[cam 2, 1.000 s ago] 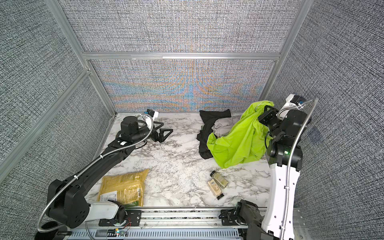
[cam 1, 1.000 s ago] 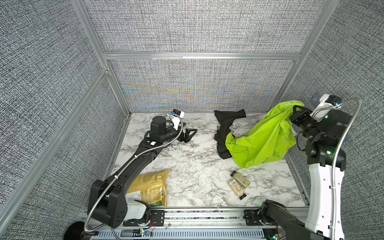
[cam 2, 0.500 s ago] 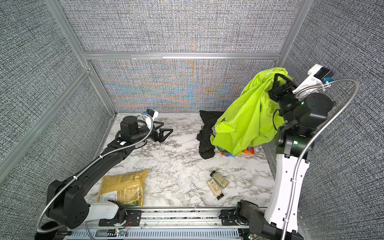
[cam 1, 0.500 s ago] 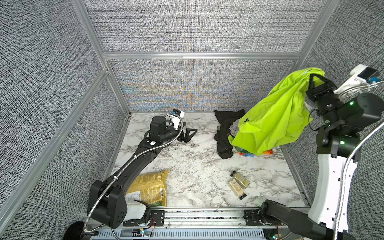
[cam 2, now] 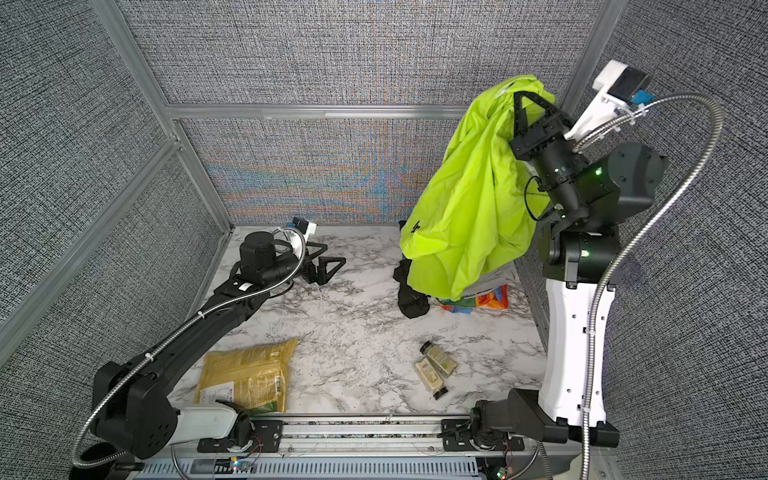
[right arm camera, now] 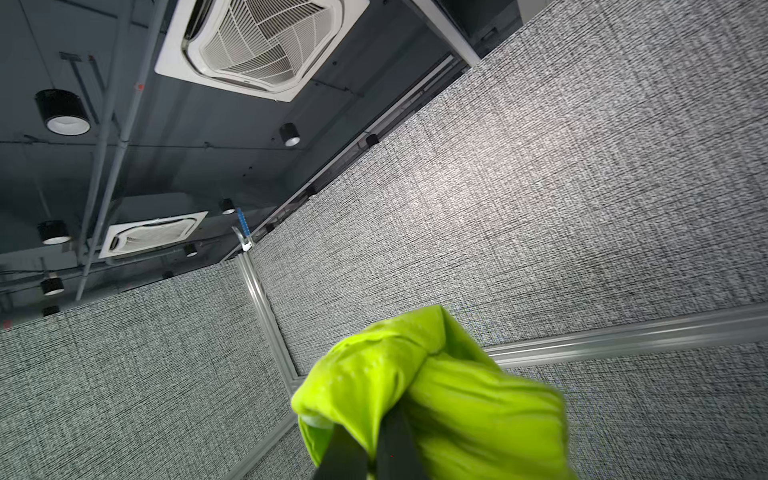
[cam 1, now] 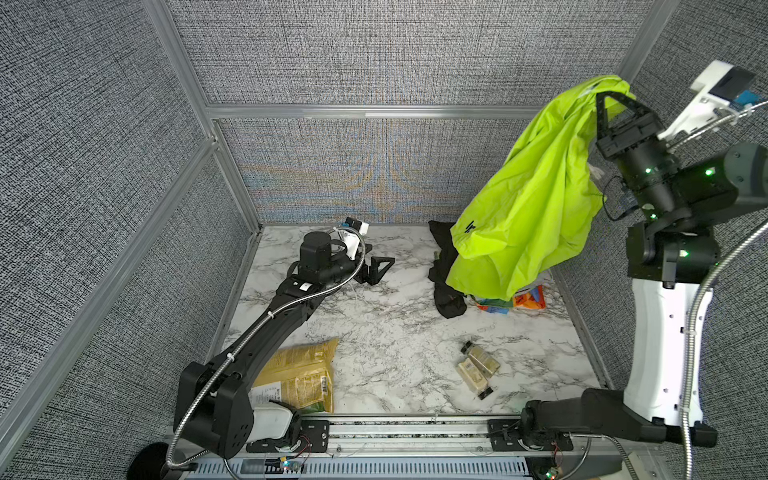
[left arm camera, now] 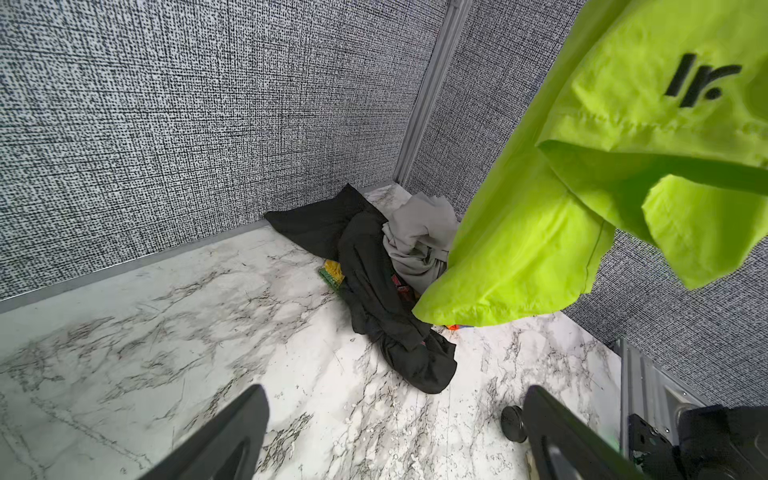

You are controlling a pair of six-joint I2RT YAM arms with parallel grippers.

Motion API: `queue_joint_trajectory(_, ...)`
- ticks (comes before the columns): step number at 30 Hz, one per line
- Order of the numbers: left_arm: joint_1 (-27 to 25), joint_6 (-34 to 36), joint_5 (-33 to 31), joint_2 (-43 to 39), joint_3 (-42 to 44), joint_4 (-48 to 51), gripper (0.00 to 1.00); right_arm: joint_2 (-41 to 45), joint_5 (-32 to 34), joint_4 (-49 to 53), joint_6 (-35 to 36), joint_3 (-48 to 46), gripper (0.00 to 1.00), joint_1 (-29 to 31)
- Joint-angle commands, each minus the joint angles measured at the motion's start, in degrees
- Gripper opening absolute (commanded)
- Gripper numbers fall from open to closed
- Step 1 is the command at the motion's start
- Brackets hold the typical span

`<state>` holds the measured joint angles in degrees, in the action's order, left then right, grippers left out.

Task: Pick out a specific cloth from the pile
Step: 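Carry the shorts away from the pile and lower them onto the table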

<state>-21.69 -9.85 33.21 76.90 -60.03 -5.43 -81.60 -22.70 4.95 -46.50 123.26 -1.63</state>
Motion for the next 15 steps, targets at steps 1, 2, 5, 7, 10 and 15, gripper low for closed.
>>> queue_joint_trajectory(1,0.05,0.49,-0.15,-0.26,-0.35,-0.46,0.99,-2.28,0.45,-6.05,1.15,3.37,0.00,2.96)
queue_joint_trajectory(2,-0.01,0.57,-0.32,-0.28,-0.43,-0.39,0.99,-3.42,0.46,-6.57,0.98,4.91,0.00,4.12)
queue_joint_trajectory(5,0.01,1.31,-1.90,-0.86,-0.46,0.15,0.99,-7.11,0.07,-7.15,0.88,9.82,0.00,7.83)
queue_joint_trajectory(7,0.33,1.99,-3.49,-1.73,-0.19,0.30,0.99,-9.24,0.11,-7.38,1.16,12.15,0.00,10.33)
queue_joint_trajectory(10,1.78,2.20,-4.16,-3.18,0.35,-0.20,0.99,-11.71,0.50,-7.54,1.63,14.51,0.00,14.10)
queue_joint_trajectory(15,7.21,2.22,0.43,-3.70,-0.22,-0.28,0.99,-14.32,1.69,-8.36,4.74,15.14,0.00,21.15)
